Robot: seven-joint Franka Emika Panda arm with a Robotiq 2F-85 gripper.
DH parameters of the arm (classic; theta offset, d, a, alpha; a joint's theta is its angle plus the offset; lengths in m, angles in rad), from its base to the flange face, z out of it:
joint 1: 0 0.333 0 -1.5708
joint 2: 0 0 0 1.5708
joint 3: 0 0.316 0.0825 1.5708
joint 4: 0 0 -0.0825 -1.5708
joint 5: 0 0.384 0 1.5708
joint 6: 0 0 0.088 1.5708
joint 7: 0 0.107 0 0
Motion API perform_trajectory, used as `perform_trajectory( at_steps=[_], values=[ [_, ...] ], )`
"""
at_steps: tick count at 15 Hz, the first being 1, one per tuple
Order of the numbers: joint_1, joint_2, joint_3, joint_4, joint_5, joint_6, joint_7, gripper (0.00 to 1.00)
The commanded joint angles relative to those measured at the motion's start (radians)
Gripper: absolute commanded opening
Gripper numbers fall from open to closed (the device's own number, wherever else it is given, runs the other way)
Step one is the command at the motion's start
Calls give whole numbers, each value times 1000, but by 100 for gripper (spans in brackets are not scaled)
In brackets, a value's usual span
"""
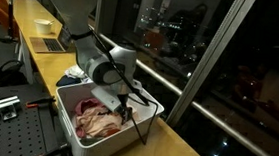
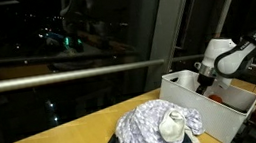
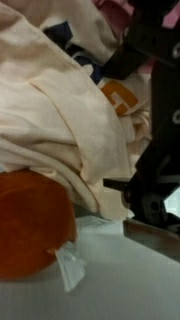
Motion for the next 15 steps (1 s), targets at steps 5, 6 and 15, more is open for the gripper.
perform_trajectory(
  at_steps=[5,6,15],
  values=[
    [-92,210,121,135,108,48,-91,75],
    [-90,211,125,141,109,45,-91,74],
    [-75,-6,98,-19,93,39,-66,7]
  ],
)
